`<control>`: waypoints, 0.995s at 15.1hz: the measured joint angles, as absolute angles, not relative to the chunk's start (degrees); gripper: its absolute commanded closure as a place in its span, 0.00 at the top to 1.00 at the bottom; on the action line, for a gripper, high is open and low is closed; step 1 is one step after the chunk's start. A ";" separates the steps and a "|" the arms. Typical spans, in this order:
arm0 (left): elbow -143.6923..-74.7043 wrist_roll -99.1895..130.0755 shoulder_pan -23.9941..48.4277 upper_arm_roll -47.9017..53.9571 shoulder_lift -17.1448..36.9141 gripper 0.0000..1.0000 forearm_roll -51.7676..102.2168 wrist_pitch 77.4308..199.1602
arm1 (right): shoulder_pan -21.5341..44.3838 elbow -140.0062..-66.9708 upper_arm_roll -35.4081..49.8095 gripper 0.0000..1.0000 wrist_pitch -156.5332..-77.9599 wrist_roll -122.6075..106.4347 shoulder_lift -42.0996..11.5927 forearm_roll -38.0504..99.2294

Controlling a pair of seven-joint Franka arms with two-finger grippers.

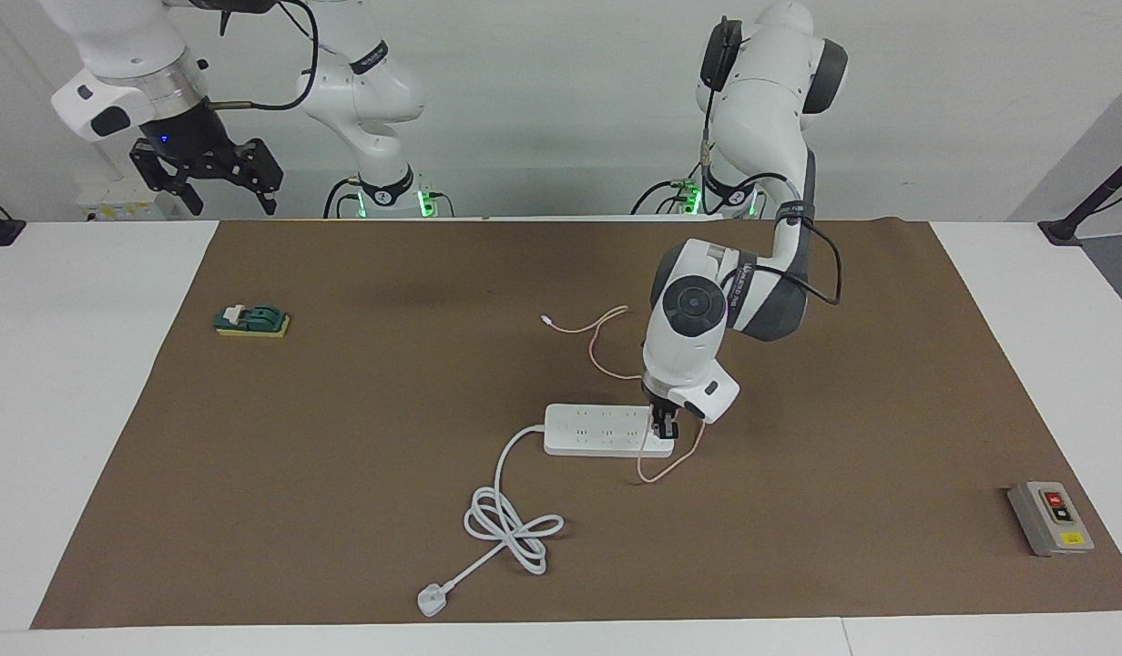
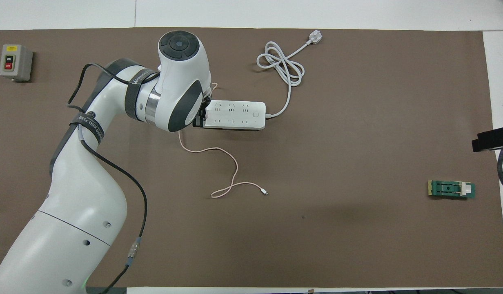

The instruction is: Plug charger into power strip

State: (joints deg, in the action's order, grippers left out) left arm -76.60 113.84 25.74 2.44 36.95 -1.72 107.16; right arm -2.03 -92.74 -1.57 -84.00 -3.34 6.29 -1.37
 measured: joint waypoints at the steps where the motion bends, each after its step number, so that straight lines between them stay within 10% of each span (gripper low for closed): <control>1: -76.58 113.84 25.73 2.39 36.96 0.00 -1.72 107.12 | -2.03 -92.74 -1.57 1.00 -84.00 -3.34 6.29 -1.37; 15: -81.82 112.22 25.83 2.64 32.55 0.00 -1.72 111.78 | -2.11 -92.74 -1.61 1.00 -83.99 -3.34 6.33 -1.38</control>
